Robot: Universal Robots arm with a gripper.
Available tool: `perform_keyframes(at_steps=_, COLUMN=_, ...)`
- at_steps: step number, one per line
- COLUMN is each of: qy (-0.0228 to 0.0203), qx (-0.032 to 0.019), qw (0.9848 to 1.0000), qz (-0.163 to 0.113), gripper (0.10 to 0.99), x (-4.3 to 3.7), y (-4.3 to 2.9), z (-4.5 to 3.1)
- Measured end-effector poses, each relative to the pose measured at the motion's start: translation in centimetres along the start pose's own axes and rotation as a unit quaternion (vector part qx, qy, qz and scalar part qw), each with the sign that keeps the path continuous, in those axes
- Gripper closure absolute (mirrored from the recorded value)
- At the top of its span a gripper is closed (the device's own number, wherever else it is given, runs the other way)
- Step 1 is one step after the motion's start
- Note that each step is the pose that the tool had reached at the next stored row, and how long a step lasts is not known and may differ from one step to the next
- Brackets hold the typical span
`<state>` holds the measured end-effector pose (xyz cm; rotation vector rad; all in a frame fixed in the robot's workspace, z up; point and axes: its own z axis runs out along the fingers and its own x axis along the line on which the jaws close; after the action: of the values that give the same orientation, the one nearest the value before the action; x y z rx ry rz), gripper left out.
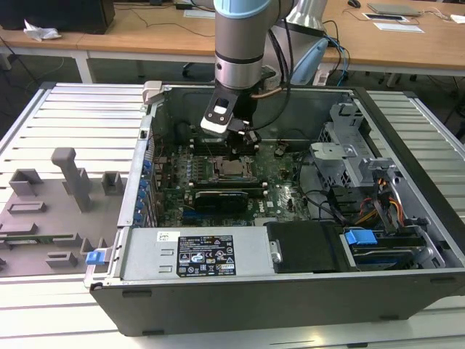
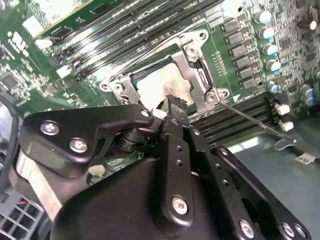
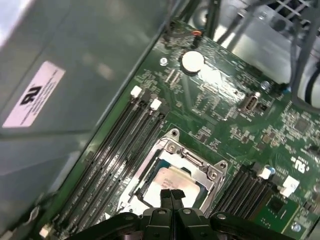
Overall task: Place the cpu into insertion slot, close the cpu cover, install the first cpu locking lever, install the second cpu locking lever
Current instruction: 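Close the cpu cover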
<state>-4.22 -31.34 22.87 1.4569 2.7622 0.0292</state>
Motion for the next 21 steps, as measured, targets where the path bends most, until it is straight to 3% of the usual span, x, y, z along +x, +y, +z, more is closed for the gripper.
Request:
perform_keyframes(at_steps=3, qy=-0.0003, qx=0.0004, qw=0.9997, qz=-0.025, gripper=0.98, x=0.01, y=0.01, z=0.0)
perform_keyframes(at_steps=5, qy=-0.0004, qx=0.0007, qw=0.9987, qz=-0.051, gripper=0.98, x=0.03, y=0.02, z=0.0)
perform_keyframes(at_steps=8, qy=0.0001, qx=0.0008, qw=0.9946, qz=-0.104, gripper=0.98, x=0.06, y=0.04, z=0.01)
perform_keyframes(at_steps=12, qy=0.0009, qx=0.0005, qw=0.9898, qz=-0.142, gripper=0.98, x=0.06, y=0.04, z=0.01)
perform_keyframes(at_steps=14, qy=0.0015, qx=0.0004, qw=0.9843, qz=-0.176, gripper=0.98, x=0.06, y=0.04, z=0.01)
perform_keyframes(at_steps=16, qy=0.0019, qx=0.0002, qw=0.981, qz=-0.194, gripper=0.98, x=0.06, y=0.04, z=0.01)
perform_keyframes(at_steps=17, qy=0.0023, qx=0.0, qw=0.9774, qz=-0.212, gripper=0.98, x=0.06, y=0.04, z=0.01)
perform_keyframes(at_steps=21, qy=0.0032, qx=-0.0003, qw=0.9673, qz=-0.254, gripper=0.98, x=0.06, y=0.04, z=0.02)
